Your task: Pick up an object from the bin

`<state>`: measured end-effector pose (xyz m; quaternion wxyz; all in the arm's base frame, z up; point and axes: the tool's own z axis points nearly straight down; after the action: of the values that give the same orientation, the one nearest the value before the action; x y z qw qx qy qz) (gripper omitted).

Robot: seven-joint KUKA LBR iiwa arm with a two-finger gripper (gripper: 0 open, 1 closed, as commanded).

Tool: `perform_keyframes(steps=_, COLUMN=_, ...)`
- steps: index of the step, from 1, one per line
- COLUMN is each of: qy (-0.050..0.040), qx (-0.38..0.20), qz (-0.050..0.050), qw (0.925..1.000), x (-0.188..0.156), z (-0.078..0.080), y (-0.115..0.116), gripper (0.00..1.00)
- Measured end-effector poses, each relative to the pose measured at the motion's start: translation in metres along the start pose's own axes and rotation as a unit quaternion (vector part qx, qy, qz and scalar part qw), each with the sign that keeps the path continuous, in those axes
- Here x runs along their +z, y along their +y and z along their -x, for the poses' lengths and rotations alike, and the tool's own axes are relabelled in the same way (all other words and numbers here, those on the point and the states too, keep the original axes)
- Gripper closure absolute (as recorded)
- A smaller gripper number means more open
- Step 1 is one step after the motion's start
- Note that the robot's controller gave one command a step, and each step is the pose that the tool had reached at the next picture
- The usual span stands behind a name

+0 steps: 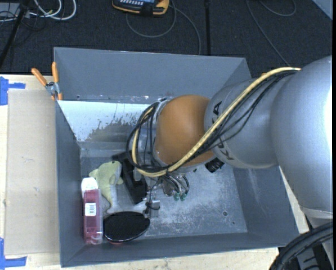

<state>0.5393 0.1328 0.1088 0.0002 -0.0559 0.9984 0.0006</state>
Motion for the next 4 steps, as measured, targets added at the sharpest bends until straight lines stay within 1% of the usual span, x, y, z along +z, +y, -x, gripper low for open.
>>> perform_keyframes(steps=1, qy=-0.0151, qx=0.036, qz=0.001, qw=0.9993, x=0.034, z=-0.014, y=0.005, gripper=1.0)
perform_keyframes(steps=2, qy=-0.015, qx=0.036, qz=0.002, qw=0.9992, x=0.034, z=-0.014, y=0.005, gripper=1.0)
perform_keyframes(steps=3, qy=-0.0184, qx=0.04, qz=0.003, qw=0.999, x=0.034, z=-0.016, y=0.004, gripper=1.0)
perform_keyframes(steps=4, qy=-0.0129, qx=0.051, qz=0.004, qw=0.9986, x=0.023, z=-0.006, y=-0.019, gripper=1.0)
